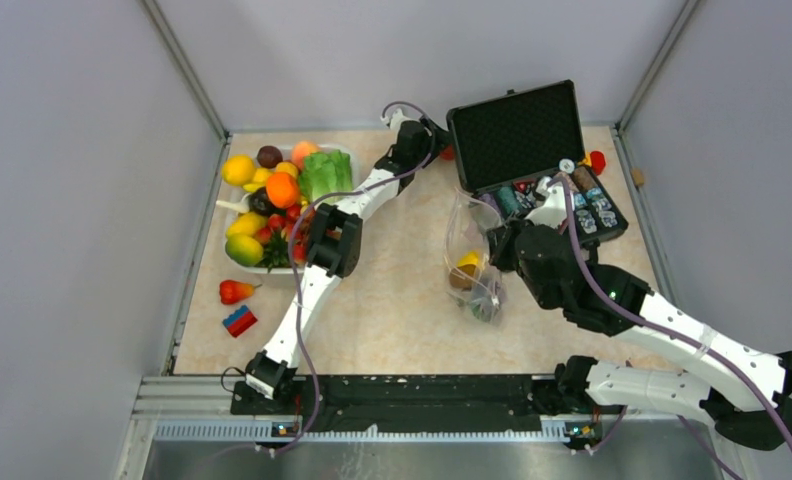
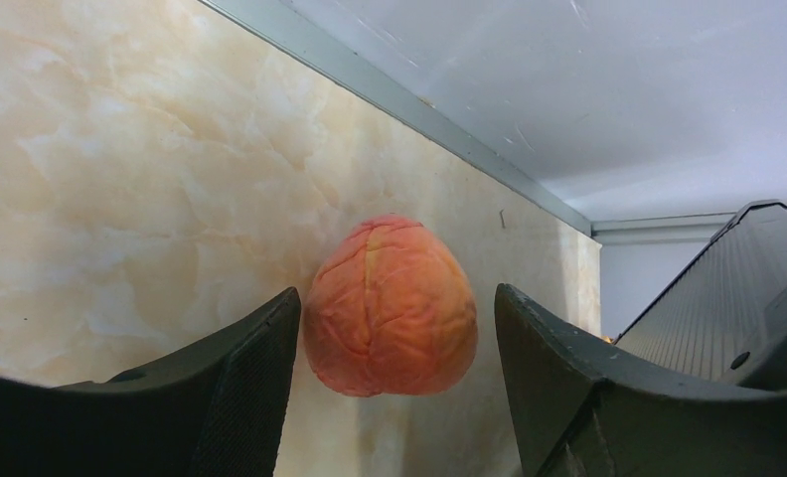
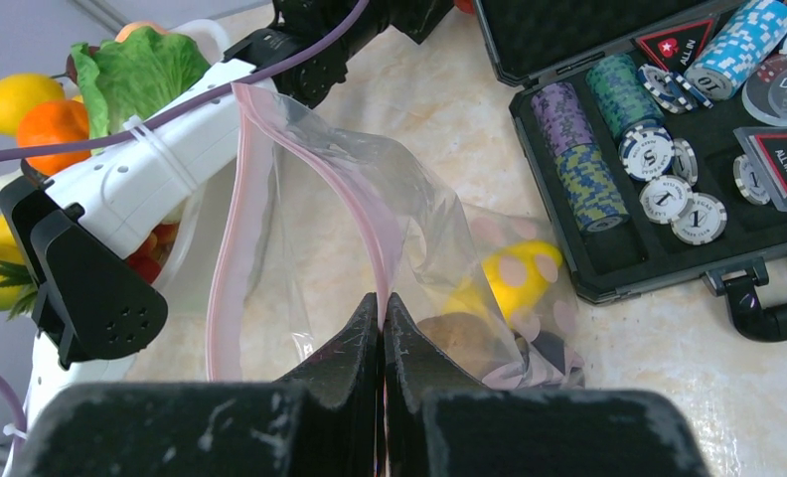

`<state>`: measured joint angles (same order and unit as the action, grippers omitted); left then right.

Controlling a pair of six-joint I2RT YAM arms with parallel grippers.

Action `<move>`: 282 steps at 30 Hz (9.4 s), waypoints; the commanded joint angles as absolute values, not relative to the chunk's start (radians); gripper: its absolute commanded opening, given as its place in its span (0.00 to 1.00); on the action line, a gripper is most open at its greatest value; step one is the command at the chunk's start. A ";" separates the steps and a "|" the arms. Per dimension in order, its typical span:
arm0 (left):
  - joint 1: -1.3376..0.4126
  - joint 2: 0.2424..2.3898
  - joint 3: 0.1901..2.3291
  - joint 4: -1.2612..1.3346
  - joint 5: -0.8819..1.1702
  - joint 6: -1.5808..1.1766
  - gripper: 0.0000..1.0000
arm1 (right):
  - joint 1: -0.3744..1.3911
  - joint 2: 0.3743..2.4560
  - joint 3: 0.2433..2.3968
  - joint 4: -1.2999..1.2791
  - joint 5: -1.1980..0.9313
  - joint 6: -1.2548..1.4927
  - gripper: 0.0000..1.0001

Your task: Place the food in the zip-top bag and seal the zipper

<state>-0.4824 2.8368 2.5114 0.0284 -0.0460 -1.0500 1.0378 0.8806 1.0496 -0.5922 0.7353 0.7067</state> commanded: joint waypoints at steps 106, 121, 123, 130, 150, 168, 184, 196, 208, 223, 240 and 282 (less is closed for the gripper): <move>-0.780 1.060 0.995 -0.111 0.220 -0.356 0.90 | 1.027 0.954 0.923 -0.156 0.502 0.647 0.00; -0.781 0.571 0.887 -0.506 -0.622 -0.630 0.99 | 1.028 0.905 0.884 -0.186 0.524 0.588 0.00; -0.780 0.536 0.890 -0.659 -0.757 -0.718 0.99 | 1.027 0.887 0.873 -0.191 0.535 0.575 0.00; -0.779 0.567 0.966 -0.904 -1.041 -0.867 0.99 | 1.026 0.861 0.892 -0.240 0.546 0.515 0.01; 0.338 0.914 1.198 -0.622 -0.295 -0.550 0.99 | 1.004 0.850 0.921 -0.279 0.511 0.447 0.01; 0.518 1.012 0.884 -0.832 -0.447 -1.128 0.99 | 0.997 0.781 0.946 -0.370 0.495 0.389 0.01; 0.521 1.123 0.721 -0.622 -0.403 -1.143 0.93 | 0.997 0.796 0.984 -0.424 0.491 0.475 0.01; 0.526 1.182 0.675 -0.429 -0.279 -1.032 0.83 | 0.996 0.821 0.991 -0.418 0.496 0.492 0.00; 0.531 1.230 0.631 -0.377 -0.244 -1.011 0.81 | 0.996 0.827 0.997 -0.418 0.489 0.490 0.00; 0.532 1.187 0.654 -0.388 -0.235 -1.001 0.38 | 0.997 0.827 0.998 -0.410 0.485 0.483 0.00; 0.531 0.822 0.942 -0.615 -0.336 -0.786 0.34 | 0.996 0.834 0.972 -0.374 0.494 0.528 0.00; -0.523 1.076 1.187 -0.152 0.448 -0.517 0.31 | 0.996 0.904 0.891 -0.197 0.492 0.572 0.00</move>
<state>-0.4046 1.0386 1.1908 -0.2546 0.4644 -0.5678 1.0050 0.8890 0.8509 -0.2478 0.4763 0.5694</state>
